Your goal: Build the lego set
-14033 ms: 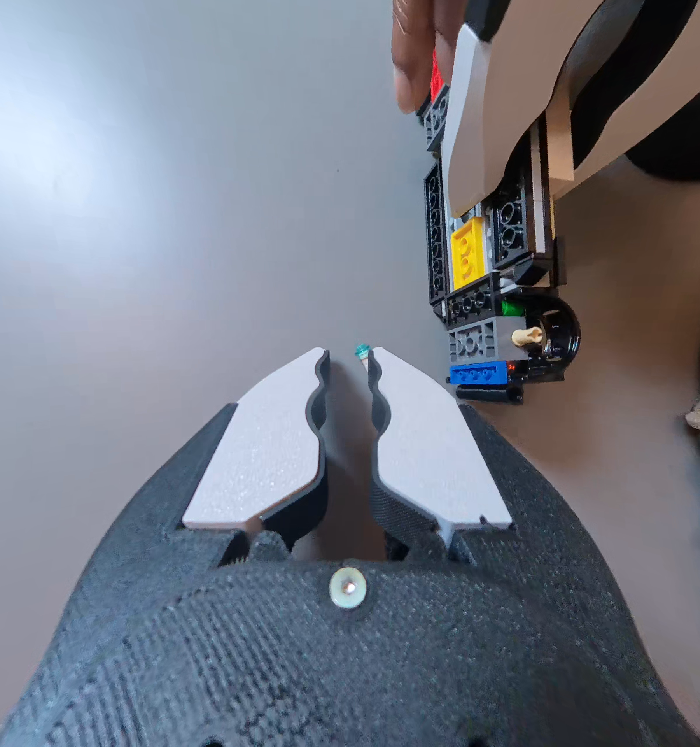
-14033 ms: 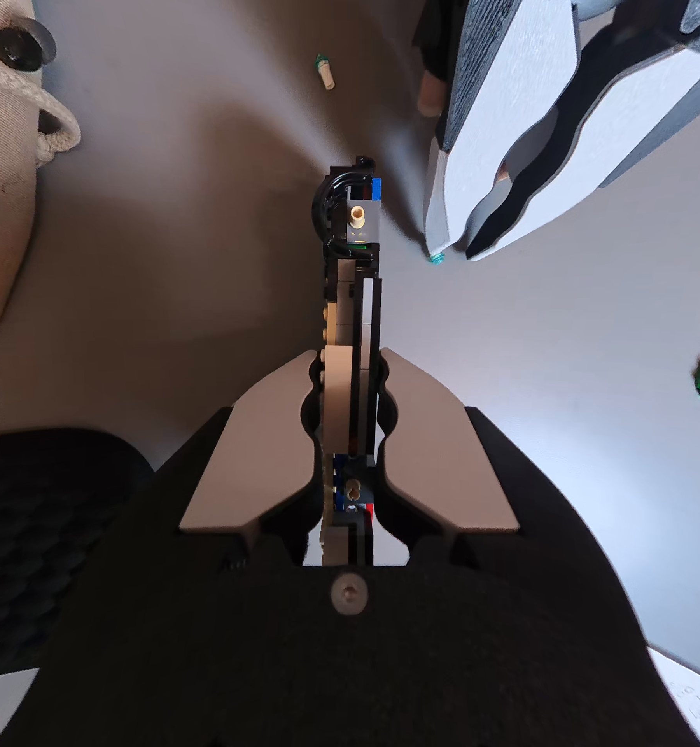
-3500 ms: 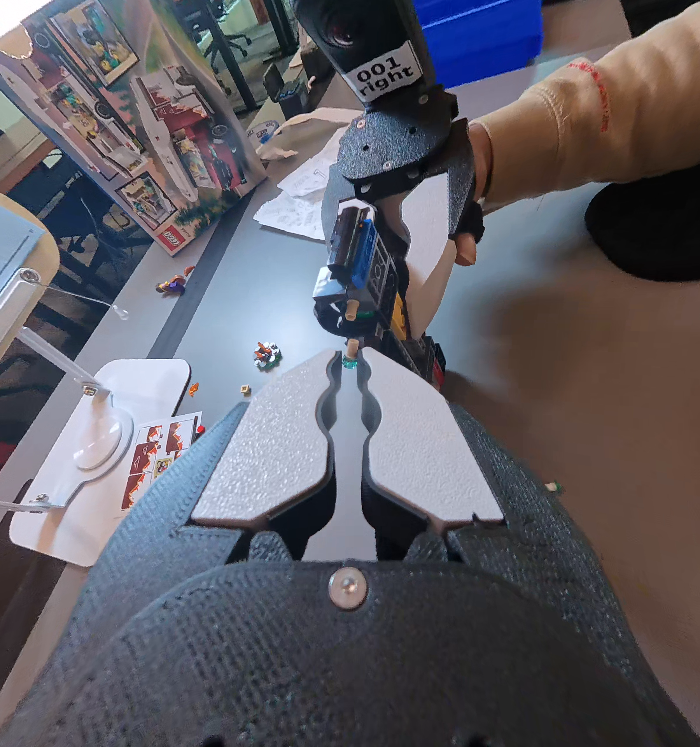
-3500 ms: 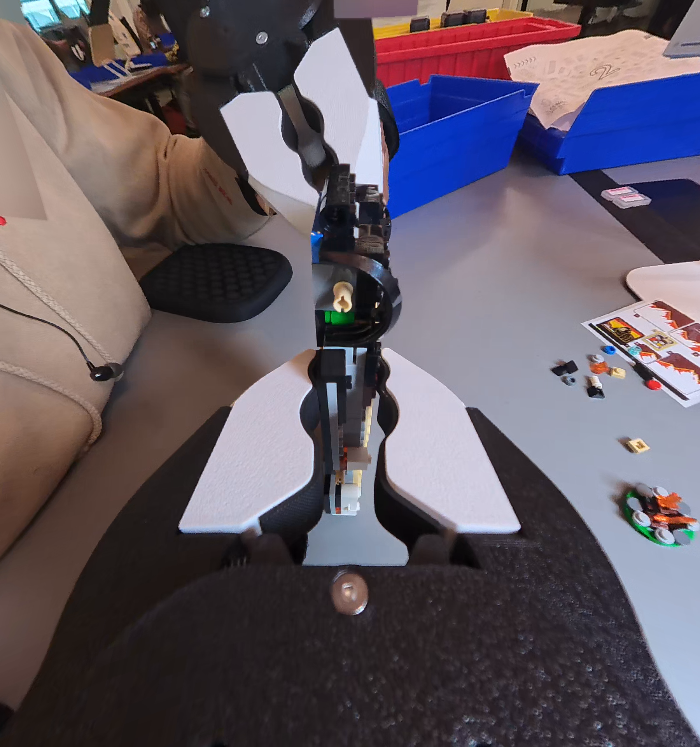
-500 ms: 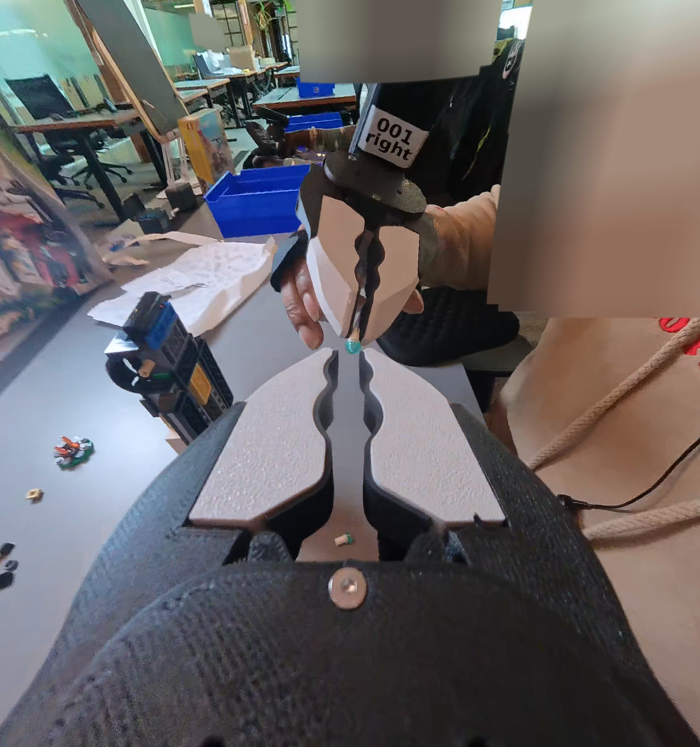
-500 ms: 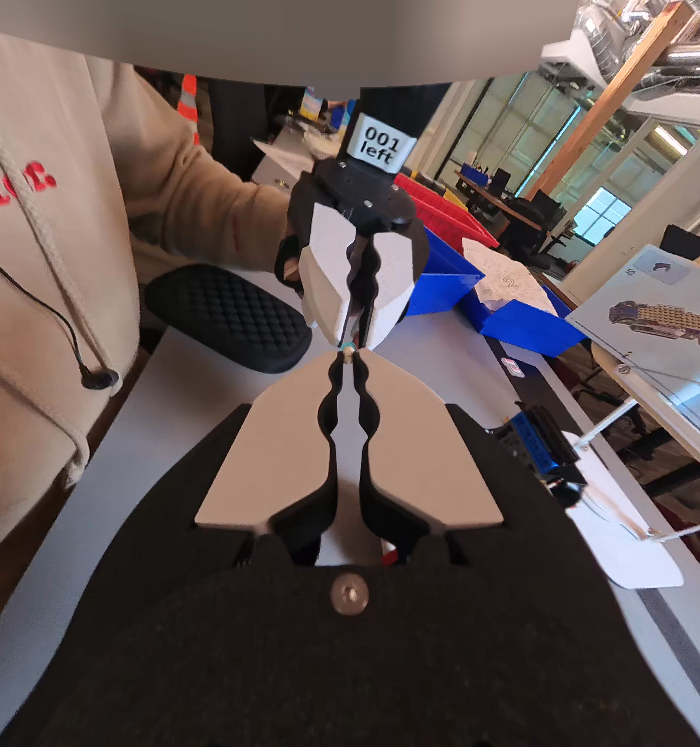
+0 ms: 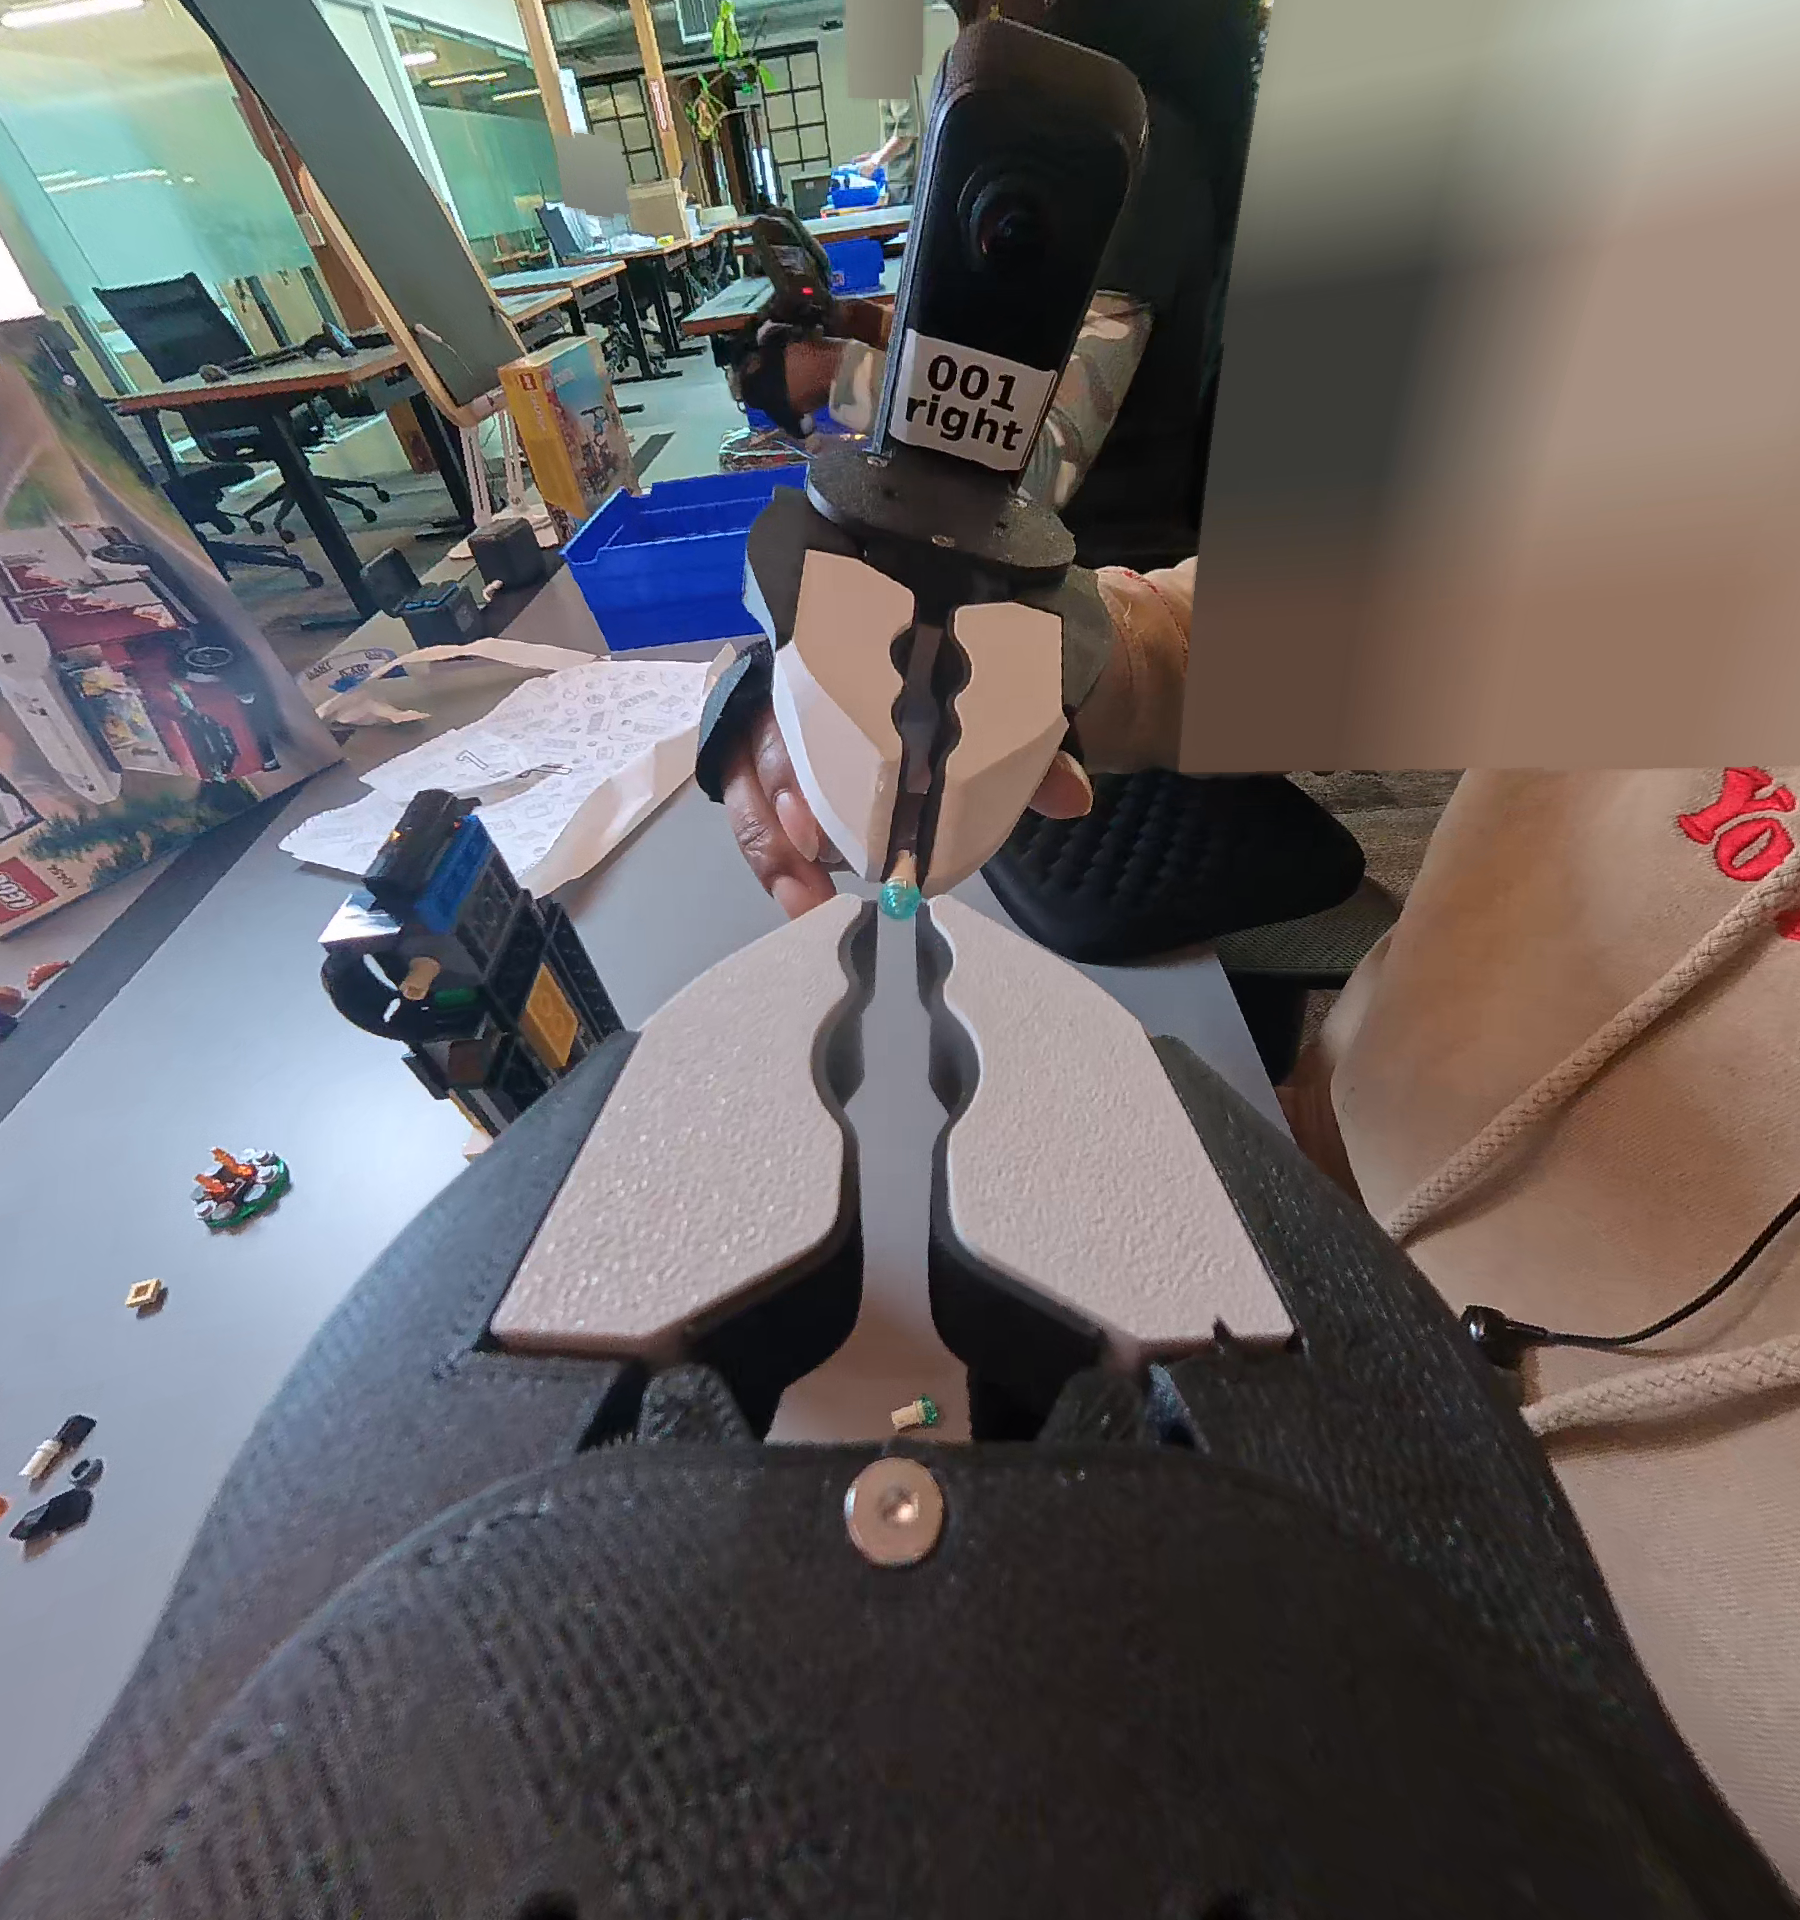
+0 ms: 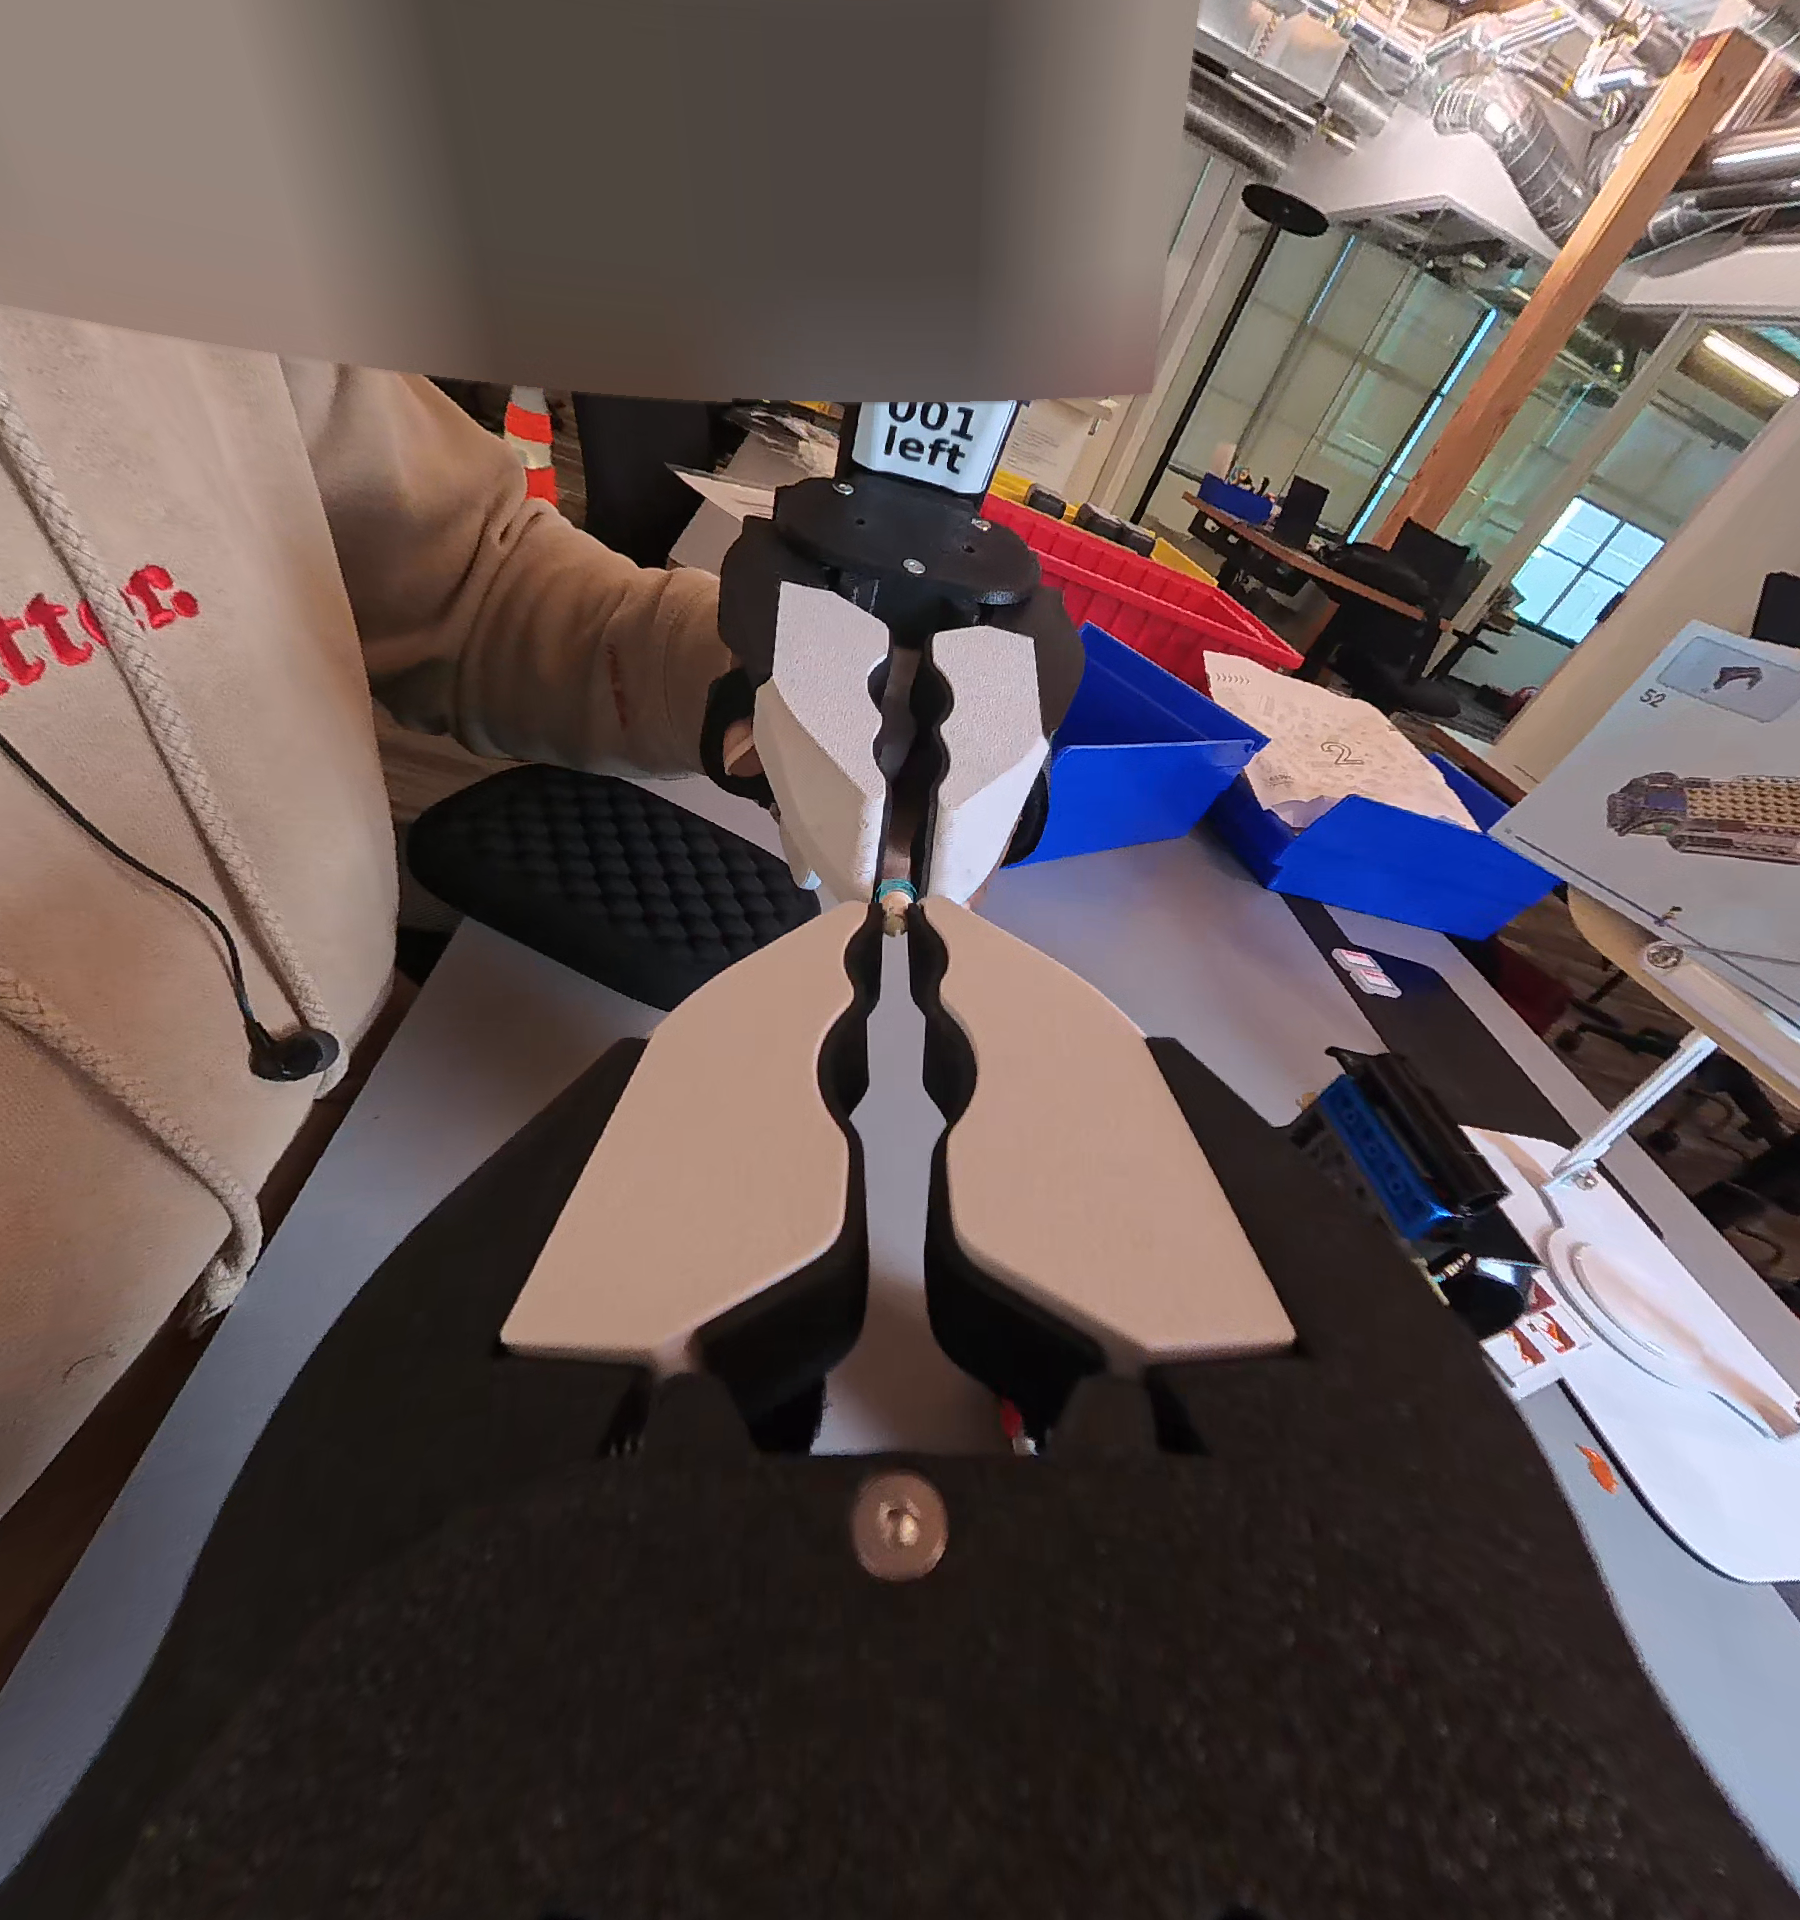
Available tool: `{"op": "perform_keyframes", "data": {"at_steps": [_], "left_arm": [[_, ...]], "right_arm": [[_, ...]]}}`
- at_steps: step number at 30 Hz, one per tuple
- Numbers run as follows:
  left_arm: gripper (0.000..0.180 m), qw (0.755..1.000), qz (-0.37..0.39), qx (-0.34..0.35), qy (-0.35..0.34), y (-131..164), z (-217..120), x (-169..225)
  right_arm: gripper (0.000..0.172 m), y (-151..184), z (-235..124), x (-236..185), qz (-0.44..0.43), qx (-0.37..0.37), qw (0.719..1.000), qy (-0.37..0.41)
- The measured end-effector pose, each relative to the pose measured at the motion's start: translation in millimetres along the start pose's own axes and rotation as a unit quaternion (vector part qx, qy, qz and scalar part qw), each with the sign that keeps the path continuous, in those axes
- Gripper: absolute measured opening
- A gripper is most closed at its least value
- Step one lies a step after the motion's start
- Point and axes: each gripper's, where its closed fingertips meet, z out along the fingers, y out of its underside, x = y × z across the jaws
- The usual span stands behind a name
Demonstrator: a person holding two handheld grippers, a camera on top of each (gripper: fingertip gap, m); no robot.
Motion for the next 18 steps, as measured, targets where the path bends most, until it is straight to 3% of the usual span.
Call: {"op": "perform_keyframes", "data": {"at_steps": [18], "left_arm": [[0.009,1.000,-0.014,0.015,0.002,1.0,-3.1,-2.4]], "right_arm": [[0.005,1.1,3.3,1.0,0.012,-0.001,1.000,-0.014]]}}
